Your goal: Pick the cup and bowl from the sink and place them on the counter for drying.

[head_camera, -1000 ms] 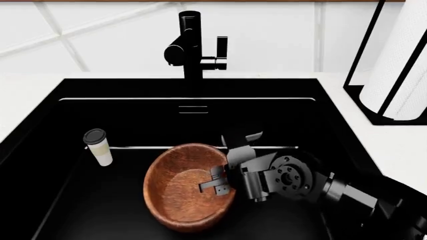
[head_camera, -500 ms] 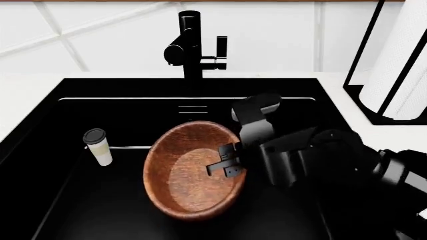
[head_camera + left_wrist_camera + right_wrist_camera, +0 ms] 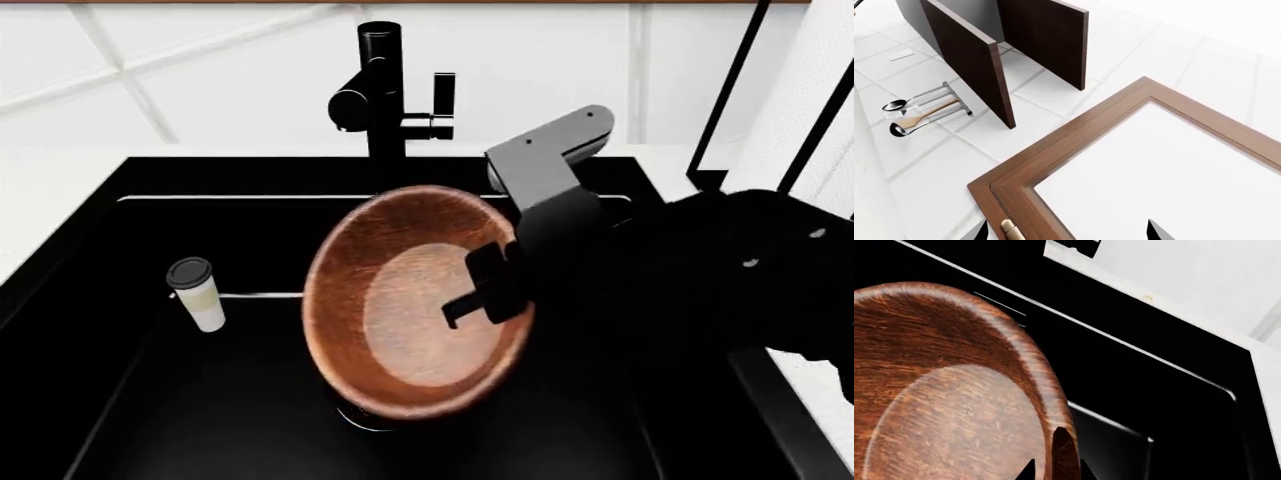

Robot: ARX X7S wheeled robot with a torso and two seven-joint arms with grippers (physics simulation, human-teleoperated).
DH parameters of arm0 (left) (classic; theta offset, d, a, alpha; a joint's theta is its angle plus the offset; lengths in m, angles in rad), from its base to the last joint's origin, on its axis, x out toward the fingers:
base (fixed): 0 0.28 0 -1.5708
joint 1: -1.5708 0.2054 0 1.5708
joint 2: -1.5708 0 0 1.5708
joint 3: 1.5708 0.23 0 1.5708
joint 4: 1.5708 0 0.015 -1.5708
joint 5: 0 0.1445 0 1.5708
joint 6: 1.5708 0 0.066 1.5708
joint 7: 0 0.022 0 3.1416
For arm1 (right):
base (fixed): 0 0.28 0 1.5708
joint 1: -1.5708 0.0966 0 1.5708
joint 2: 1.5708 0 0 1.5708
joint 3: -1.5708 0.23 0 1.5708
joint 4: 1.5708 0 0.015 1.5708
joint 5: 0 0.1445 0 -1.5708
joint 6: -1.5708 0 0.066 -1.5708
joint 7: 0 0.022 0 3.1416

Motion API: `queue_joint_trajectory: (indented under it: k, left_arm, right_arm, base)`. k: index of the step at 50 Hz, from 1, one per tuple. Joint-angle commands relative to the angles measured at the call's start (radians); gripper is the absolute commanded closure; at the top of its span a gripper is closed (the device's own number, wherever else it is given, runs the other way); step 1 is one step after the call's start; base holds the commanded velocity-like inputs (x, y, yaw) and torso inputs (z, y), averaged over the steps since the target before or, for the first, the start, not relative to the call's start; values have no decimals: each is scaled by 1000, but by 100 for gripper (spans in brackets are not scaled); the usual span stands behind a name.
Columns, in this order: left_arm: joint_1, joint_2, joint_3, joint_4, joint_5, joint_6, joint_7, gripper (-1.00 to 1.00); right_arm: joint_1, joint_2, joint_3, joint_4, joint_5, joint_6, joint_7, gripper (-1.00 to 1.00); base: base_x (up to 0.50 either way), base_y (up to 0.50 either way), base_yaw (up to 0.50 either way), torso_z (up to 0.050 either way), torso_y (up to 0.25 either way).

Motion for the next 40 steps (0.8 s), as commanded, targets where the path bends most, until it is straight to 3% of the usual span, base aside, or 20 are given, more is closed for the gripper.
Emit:
queue_joint_trajectory:
  k: [1, 40]
  left_arm:
    - [1, -2, 4, -1, 3, 1, -4, -100]
    - [22, -5, -6, -2, -9, 28, -2, -100]
  right_arm:
    - [105, 52, 28, -86, 8, 60, 49, 100]
    - [255, 292, 125, -214, 189, 9, 207, 100]
  base:
    - [0, 0, 0, 0, 0]
    - [0, 0, 0, 0, 0]
